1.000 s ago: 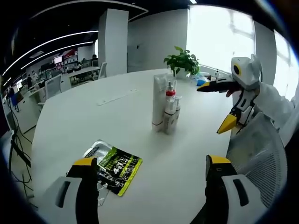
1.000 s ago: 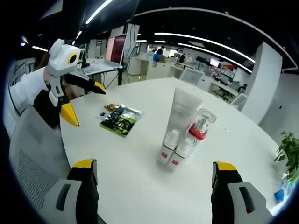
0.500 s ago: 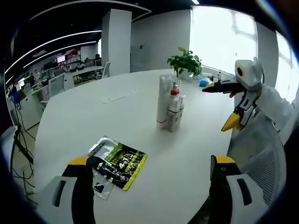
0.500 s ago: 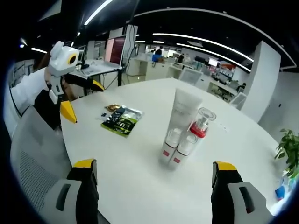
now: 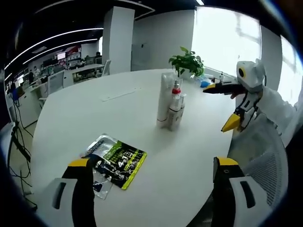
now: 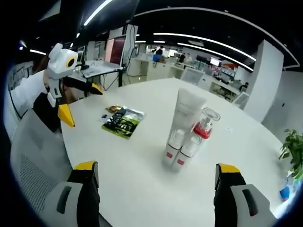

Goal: Arrange the skincare products in the storage area until every visible bottle or jar stands upright without overlapping.

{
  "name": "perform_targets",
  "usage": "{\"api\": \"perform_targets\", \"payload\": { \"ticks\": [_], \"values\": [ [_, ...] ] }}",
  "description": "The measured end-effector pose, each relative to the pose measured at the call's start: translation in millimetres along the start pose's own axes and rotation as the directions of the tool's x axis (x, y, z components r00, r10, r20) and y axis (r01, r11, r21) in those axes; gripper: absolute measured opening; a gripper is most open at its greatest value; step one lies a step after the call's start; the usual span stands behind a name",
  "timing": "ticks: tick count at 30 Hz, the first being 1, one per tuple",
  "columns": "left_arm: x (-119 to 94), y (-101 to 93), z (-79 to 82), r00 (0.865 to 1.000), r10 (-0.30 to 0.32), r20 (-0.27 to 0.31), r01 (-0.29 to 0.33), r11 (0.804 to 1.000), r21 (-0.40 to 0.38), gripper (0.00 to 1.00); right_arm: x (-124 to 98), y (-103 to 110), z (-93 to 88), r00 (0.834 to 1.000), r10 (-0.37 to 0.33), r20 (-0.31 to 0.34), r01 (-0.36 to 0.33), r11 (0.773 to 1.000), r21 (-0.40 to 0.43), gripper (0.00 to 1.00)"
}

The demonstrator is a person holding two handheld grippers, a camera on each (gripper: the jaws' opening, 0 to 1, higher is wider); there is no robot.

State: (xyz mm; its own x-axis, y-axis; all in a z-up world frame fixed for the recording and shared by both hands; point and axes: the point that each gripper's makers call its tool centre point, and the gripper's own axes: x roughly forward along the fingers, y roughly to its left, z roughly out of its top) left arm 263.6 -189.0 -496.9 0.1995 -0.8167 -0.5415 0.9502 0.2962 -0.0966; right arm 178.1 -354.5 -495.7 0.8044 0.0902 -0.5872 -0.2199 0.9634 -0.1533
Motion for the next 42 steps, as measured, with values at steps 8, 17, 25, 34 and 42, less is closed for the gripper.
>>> {"api": "perform_targets", "payload": {
  "ticks": [8, 17, 25, 34, 42],
  "values": [
    [3.4, -2.9, -6.1, 1.000, -0.012, -0.016, 0.012, 1.000, -0.010, 0.99, 10.5, 13.7, 0.2, 0.999, 0.047, -0.016, -0.048, 0.998, -0.027, 1.00],
    [5.1, 7.4, -9.9, 1.000, -0.002, -0.020, 0.001, 0.999, -0.038, 0.99, 21.5, 32.4, 4.2, 0.993, 0.114, -0.019, -0.115, 0.993, -0.038, 0.93],
    [4.1, 15.2, -16.8, 1.000, 0.005, -0.031, -0.007, 0.999, -0.054, 0.99, 32.8, 45.9, 9.6, 0.987, 0.159, -0.017, -0.159, 0.986, -0.049, 0.85],
    [2.2, 13.5, -18.5, 0.999, 0.011, -0.032, -0.013, 0.997, -0.074, 0.99, 51.1, 63.2, 22.2, 0.975, 0.224, -0.009, -0.224, 0.971, -0.081, 0.76],
    [2.5, 12.6, -24.5, 0.999, 0.007, -0.037, -0.011, 0.995, -0.098, 0.99, 67.1, 75.2, 28.3, 0.964, 0.265, -0.007, -0.264, 0.958, -0.112, 0.61]
  ]
}}
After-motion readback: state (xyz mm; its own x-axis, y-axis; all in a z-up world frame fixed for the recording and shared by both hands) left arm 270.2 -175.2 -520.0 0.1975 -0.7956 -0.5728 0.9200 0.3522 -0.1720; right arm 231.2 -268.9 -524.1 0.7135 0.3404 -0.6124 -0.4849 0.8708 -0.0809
